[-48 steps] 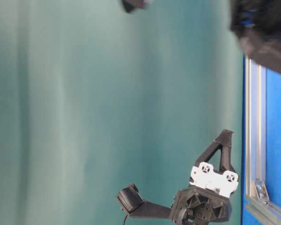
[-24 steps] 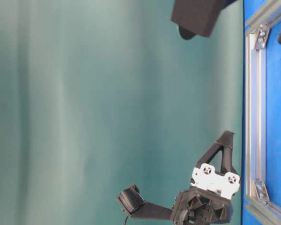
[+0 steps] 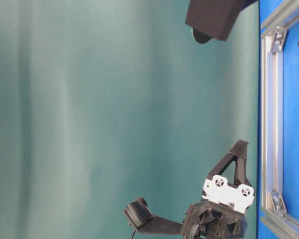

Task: Insert the wire through the string loop located on the left side.
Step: 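Close the right gripper on the cable just behind the USB plug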

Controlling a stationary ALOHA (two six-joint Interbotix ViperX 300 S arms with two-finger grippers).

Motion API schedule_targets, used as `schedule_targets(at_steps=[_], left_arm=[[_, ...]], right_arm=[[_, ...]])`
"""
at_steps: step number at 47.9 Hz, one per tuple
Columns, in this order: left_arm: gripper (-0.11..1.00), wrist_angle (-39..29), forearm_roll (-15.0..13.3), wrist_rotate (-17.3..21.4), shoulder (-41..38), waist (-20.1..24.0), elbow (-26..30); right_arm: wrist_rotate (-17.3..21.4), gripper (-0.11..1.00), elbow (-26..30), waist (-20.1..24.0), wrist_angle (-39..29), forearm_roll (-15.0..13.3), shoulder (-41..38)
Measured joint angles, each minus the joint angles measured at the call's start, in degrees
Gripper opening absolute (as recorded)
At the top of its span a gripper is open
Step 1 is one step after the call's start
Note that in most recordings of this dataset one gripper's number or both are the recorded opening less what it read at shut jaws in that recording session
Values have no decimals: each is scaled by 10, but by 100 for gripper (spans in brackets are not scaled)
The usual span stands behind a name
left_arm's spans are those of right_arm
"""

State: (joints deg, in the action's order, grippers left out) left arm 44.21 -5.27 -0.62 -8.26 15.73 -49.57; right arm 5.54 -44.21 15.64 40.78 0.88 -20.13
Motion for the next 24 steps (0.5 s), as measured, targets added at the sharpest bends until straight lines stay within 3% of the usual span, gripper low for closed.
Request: schedule_targets(at_steps=[3,6,24], left_arm=[[0,0,0,0,0,0,0],[0,0,0,-1,0,0,0],[0,0,0,0,0,0,0]], right_arm=[[0,7,0,-1,-1,-4,0],[0,1,1,0,-1,-8,0],[3,1,0,0,-1,-11,0]])
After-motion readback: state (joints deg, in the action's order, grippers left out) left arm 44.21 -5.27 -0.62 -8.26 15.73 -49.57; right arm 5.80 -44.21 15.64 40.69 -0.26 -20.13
